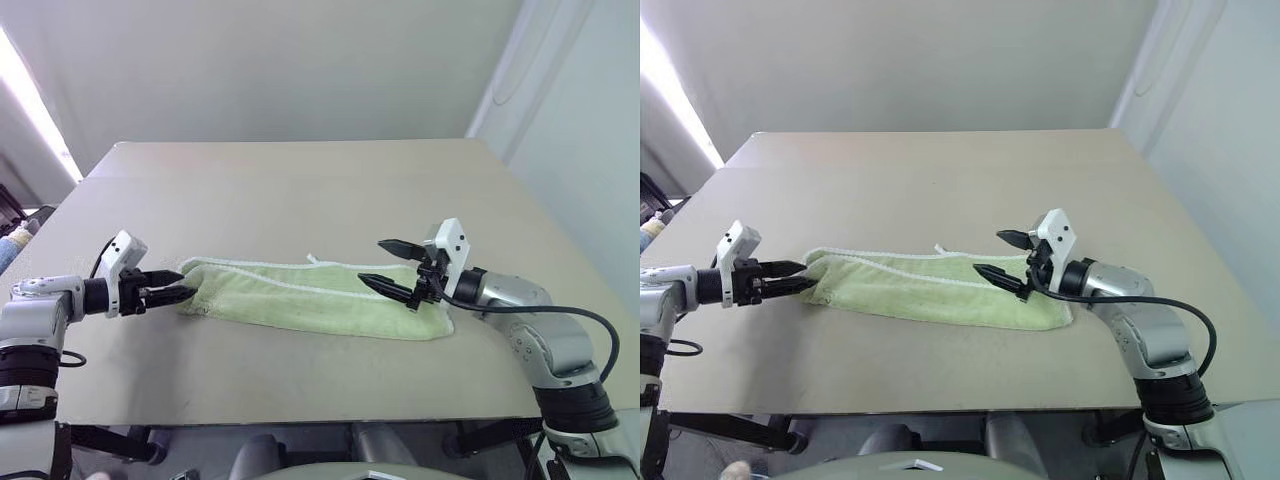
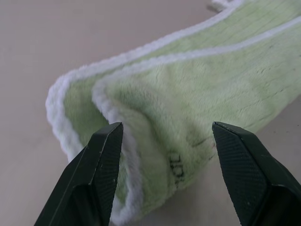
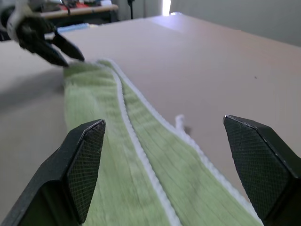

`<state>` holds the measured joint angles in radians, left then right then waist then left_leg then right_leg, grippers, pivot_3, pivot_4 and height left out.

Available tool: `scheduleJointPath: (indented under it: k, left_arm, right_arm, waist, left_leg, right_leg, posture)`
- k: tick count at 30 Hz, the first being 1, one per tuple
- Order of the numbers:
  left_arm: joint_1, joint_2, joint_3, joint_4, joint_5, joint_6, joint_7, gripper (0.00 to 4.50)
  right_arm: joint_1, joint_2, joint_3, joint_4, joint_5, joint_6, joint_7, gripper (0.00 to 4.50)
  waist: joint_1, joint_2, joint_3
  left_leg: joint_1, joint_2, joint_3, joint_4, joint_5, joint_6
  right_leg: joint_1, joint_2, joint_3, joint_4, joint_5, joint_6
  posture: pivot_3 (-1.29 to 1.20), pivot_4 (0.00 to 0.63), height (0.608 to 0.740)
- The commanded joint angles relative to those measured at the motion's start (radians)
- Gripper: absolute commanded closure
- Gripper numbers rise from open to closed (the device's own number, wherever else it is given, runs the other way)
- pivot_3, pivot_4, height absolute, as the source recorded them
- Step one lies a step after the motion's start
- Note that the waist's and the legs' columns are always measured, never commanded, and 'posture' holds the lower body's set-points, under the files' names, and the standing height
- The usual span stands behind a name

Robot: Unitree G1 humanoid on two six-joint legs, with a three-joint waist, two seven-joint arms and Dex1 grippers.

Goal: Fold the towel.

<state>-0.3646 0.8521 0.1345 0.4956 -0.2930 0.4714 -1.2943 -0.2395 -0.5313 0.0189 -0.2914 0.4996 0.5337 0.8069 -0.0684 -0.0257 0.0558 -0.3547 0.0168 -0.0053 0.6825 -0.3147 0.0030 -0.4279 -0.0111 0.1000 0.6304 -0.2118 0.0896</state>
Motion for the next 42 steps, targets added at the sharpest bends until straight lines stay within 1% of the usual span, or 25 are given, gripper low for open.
scheduleJointPath:
  k: [1, 4, 7, 13, 16, 20, 22, 27, 32, 35, 37, 42]
  left_arm:
    - [-0.013, 0.009, 0.022, -0.024, -0.025, 0.010, 0.007, 1.30]
    - [-0.029, 0.002, 0.023, -0.003, -0.033, 0.015, 0.009, 1.30]
    - [-0.064, 0.003, 0.033, 0.014, -0.041, 0.017, 0.018, 1.30]
    - [-0.213, 0.053, 0.071, 0.146, -0.050, 0.009, 0.029, 1.30]
    - [-0.252, 0.076, 0.067, 0.191, -0.036, 0.003, 0.034, 1.30]
    - [-0.249, 0.077, 0.025, 0.200, -0.011, 0.026, 0.027, 1.30]
    - [-0.247, 0.061, 0.000, 0.219, 0.015, 0.029, 0.051, 1.30]
    - [-0.232, 0.015, -0.022, 0.198, 0.023, 0.031, 0.064, 1.30]
    - [-0.214, -0.074, -0.048, 0.227, 0.039, -0.015, 0.091, 1.30]
    - [-0.241, -0.108, -0.030, 0.251, 0.030, -0.016, 0.112, 1.30]
    - [-0.278, -0.131, -0.016, 0.296, 0.031, -0.008, 0.152, 1.30]
    - [-0.329, -0.153, -0.040, 0.400, 0.068, -0.033, 0.192, 1.30]
  right_arm:
    - [-0.040, 0.007, -0.001, -0.037, 0.011, -0.018, 0.004, 0.30]
    - [-0.057, 0.023, -0.006, -0.024, 0.008, -0.029, -0.013, 0.30]
    - [-0.063, 0.042, -0.031, -0.034, 0.036, -0.009, -0.040, 0.30]
    - [-0.076, 0.040, -0.070, -0.018, 0.077, 0.046, -0.084, 0.30]
    - [-0.071, 0.014, -0.098, -0.011, 0.089, 0.083, -0.094, 0.30]
    - [-0.060, -0.051, -0.118, 0.002, 0.076, 0.140, -0.099, 0.30]
    - [-0.050, -0.090, -0.138, 0.003, 0.090, 0.174, -0.088, 0.30]
    - [-0.021, -0.192, -0.159, -0.023, 0.124, 0.274, -0.044, 0.30]
    - [0.017, -0.281, -0.154, -0.035, 0.123, 0.311, 0.006, 0.30]
    - [0.027, -0.301, -0.158, -0.038, 0.124, 0.327, 0.011, 0.30]
    - [0.036, -0.298, -0.150, -0.045, 0.115, 0.327, 0.005, 0.30]
    - [0.031, -0.280, -0.141, -0.046, 0.102, 0.327, -0.015, 0.30]
  waist:
    - [-0.001, 0.000, 0.000]
    - [-0.001, 0.000, 0.000]
    - [0.000, 0.000, 0.000]
    - [-0.001, -0.001, 0.000]
    - [-0.004, 0.000, 0.000]
    - [-0.001, 0.000, 0.000]
    - [0.001, 0.000, 0.000]
    - [0.003, 0.000, 0.000]
    - [0.002, 0.000, 0.000]
    - [-0.001, -0.001, 0.000]
    - [0.001, -0.001, 0.000]
    - [0.001, -0.001, 0.000]
  left_leg:
    - [0.000, 0.000, 0.000, 0.000, 0.000, 0.000]
    - [0.000, 0.000, 0.000, 0.000, 0.000, 0.000]
    - [0.000, 0.000, 0.000, 0.000, 0.000, 0.000]
    - [-0.001, 0.000, 0.000, 0.000, 0.000, 0.000]
    - [0.000, 0.000, 0.000, 0.000, 0.000, 0.000]
    - [-0.001, 0.000, 0.000, -0.001, 0.000, 0.000]
    - [-0.001, 0.000, 0.000, -0.001, 0.000, 0.000]
    - [-0.001, 0.000, 0.000, 0.000, 0.000, 0.000]
    - [-0.001, 0.000, 0.000, 0.000, 0.000, 0.000]
    - [0.000, 0.000, 0.000, 0.000, 0.000, 0.000]
    - [0.000, 0.000, 0.000, 0.000, 0.000, 0.000]
    - [-0.001, 0.000, 0.000, 0.000, 0.000, 0.000]
  right_leg:
    - [0.000, 0.000, 0.000, 0.000, 0.000, 0.000]
    - [0.000, 0.000, 0.000, -0.001, 0.000, 0.000]
    - [0.000, 0.000, 0.000, 0.000, 0.000, 0.000]
    - [0.000, 0.000, -0.001, 0.000, 0.000, 0.000]
    - [0.000, 0.000, 0.000, 0.000, 0.000, 0.000]
    - [0.000, 0.000, -0.001, -0.001, 0.000, 0.000]
    - [0.000, 0.000, -0.001, -0.001, 0.000, 0.000]
    - [0.000, 0.000, 0.000, -0.001, 0.000, 0.000]
    - [0.000, 0.000, 0.000, -0.001, -0.001, 0.000]
    - [0.000, 0.000, 0.000, -0.001, 0.000, 0.000]
    - [0.000, 0.000, 0.000, 0.000, 0.000, 0.000]
    - [0.000, 0.000, 0.000, -0.001, 0.000, 0.000]
  posture:
    - [0.00, 0.000, 0.712]
    - [0.00, 0.000, 0.712]
    - [0.00, 0.000, 0.712]
    - [0.00, 0.000, 0.712]
    - [0.00, 0.000, 0.712]
    - [0.00, 0.000, 0.712]
    - [0.00, 0.000, 0.712]
    - [0.00, 0.000, 0.712]
    - [0.00, 0.000, 0.712]
    - [0.00, 0.000, 0.712]
    - [0.00, 0.000, 0.712]
    - [0.00, 0.000, 0.712]
